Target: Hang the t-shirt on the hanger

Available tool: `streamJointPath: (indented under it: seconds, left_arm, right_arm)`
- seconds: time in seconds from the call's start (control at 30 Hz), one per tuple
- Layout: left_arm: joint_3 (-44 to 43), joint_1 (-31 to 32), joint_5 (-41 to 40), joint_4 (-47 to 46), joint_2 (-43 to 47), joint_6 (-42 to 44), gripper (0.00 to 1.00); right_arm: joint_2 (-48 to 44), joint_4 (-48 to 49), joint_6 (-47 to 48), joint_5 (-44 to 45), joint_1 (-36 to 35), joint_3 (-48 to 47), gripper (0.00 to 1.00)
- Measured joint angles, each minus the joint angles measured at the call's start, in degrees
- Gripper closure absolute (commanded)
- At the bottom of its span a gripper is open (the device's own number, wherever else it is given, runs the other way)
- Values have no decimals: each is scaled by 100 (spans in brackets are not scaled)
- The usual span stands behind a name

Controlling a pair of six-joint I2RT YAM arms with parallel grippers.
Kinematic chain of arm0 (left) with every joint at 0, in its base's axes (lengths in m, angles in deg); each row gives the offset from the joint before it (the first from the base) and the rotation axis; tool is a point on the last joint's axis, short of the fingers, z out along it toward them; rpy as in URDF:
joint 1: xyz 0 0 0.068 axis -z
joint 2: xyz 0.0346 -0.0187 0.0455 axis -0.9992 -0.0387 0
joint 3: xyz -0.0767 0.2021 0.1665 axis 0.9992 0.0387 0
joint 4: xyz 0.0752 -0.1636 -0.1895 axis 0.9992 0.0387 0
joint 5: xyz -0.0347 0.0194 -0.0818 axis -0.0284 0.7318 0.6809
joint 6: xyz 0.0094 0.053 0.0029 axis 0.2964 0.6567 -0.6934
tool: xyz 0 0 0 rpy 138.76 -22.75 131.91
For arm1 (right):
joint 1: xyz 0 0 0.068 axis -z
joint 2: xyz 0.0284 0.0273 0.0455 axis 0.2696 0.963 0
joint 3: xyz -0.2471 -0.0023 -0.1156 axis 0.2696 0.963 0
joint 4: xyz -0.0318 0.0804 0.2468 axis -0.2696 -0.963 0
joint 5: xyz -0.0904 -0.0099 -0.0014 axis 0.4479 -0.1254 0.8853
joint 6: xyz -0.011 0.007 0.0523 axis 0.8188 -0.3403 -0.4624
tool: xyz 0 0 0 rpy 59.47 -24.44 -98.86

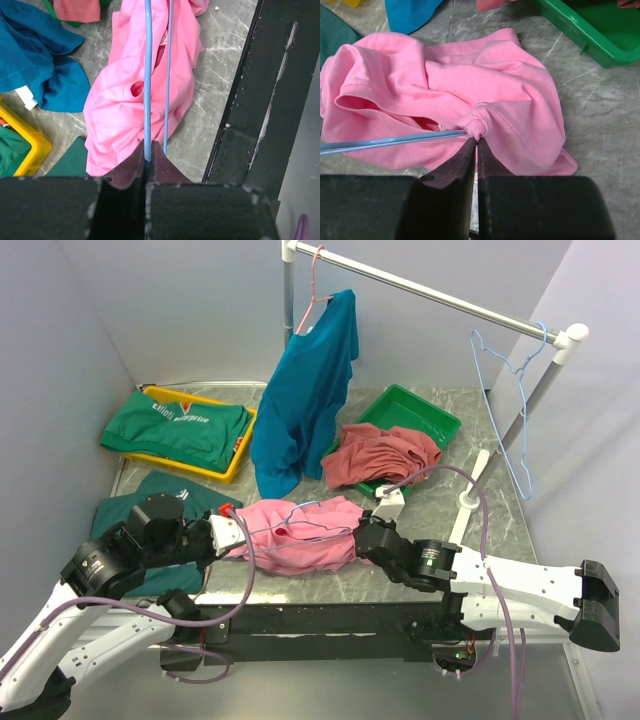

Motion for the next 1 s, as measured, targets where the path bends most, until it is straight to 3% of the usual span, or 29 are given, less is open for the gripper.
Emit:
streamJointPath:
  seconds: [0.43,0.77,1.0]
  left_arm:
    - [236,0,4,-289,-13,-7,99]
    - [313,0,-105,-673,52,-15,99]
    - [304,0,-654,-796,232,-74,99]
  right_arm:
    - [-13,-103,94,-76,0,-153,93]
    - [44,-216,466,-304,-26,-909,98]
    - [195,-367,730,-317,-236,-1606,98]
